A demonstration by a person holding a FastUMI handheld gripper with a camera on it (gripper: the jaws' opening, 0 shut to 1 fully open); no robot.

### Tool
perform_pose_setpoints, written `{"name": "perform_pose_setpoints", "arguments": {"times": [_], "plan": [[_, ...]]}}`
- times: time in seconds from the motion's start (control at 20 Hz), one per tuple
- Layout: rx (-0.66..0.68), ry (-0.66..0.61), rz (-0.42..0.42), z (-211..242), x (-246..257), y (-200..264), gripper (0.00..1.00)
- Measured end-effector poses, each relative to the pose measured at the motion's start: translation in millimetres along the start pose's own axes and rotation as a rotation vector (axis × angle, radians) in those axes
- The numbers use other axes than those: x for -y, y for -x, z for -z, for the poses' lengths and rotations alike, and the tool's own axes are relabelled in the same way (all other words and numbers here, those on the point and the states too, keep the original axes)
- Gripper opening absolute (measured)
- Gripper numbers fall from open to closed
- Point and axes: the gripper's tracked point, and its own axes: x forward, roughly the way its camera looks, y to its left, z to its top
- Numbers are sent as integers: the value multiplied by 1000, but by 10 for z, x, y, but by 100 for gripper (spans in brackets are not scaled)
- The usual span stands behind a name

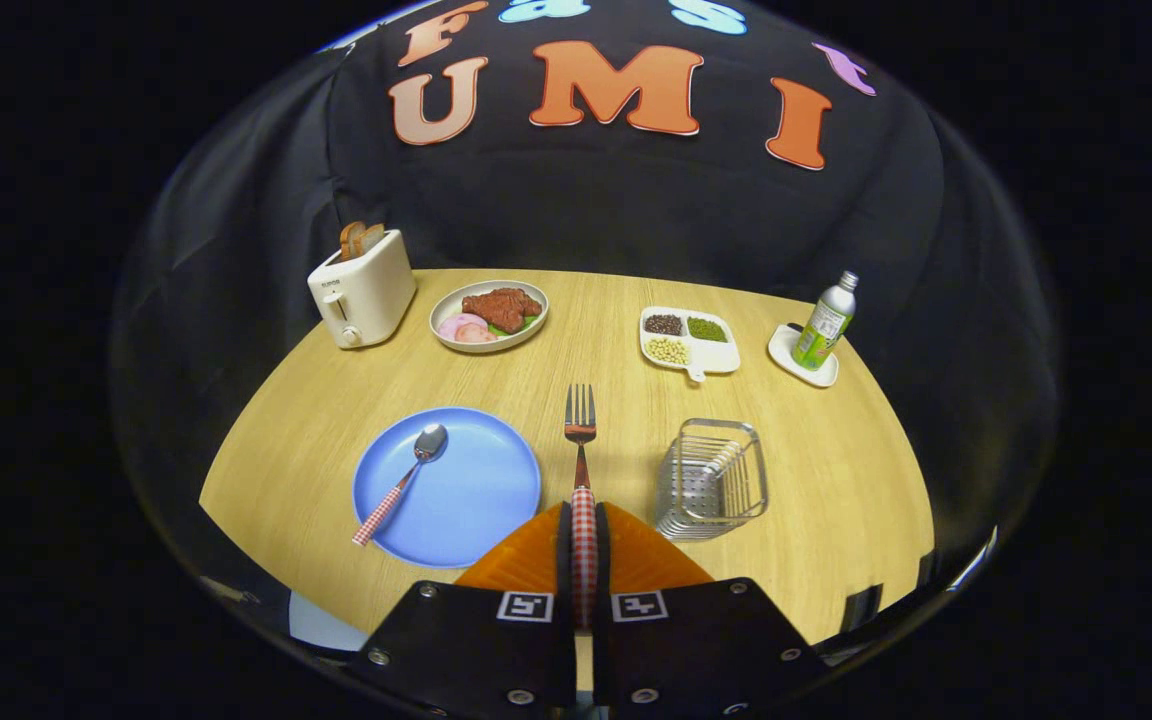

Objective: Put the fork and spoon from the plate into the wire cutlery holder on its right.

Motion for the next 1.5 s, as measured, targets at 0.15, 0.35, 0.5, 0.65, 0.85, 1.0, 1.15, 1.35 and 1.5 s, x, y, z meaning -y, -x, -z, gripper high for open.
{"name": "perform_pose_setpoints", "arguments": {"times": [0.15,0.35,0.5,0.65,0.85,1.0,1.15,1.35,1.5], "plan": [[-91,34,43,-12,394,85,7],[-222,51,38,50,655,106,7],[-319,65,26,73,758,68,7],[-414,62,16,100,843,-24,7],[-507,57,10,157,901,-190,7],[-573,63,0,220,891,-304,7],[-586,68,-5,228,899,-443,7],[-621,62,-7,254,883,-583,7],[-656,19,-8,343,836,-652,7]]}}
